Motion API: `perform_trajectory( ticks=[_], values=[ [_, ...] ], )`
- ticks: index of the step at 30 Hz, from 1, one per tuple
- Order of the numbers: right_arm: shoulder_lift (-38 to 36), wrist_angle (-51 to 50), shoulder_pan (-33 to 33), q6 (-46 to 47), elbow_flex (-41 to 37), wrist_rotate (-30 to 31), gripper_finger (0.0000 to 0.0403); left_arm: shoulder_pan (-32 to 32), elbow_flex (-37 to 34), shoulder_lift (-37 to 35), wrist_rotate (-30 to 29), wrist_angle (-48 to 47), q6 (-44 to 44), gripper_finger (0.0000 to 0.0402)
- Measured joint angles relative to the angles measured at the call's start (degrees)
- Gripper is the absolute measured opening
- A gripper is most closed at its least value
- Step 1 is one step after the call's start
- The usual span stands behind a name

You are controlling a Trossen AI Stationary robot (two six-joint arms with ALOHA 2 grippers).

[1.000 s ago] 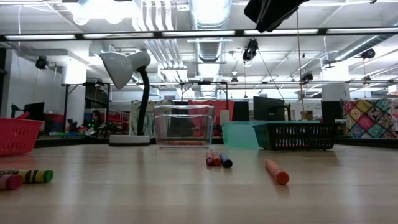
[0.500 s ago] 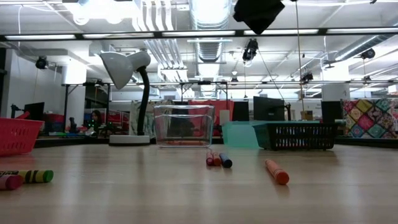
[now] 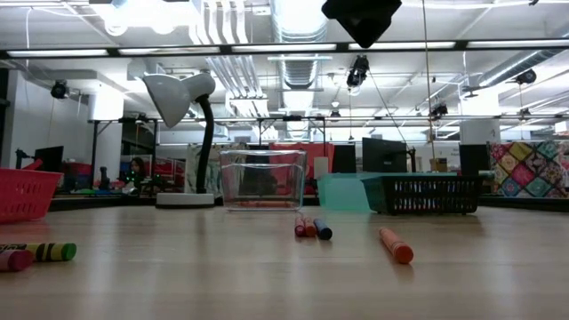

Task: Sort crayons
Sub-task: Put the red crayon into the black bin

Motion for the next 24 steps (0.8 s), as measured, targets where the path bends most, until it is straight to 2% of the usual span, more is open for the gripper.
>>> perform_trajectory(
  ticks=[11,24],
  values=[
    [0.0,0.1,0.0,0.9,-1.1,1.5,0.0043,0.0,0.0,0.0,0.0,-0.5,-0.2,0.0146],
    [0.0,0.0,0.0,-0.1,-1.3,1.6,0.0043,0.0,0.0,0.0,-1.3,-3.3,-2.6,0.0132]
  ],
)
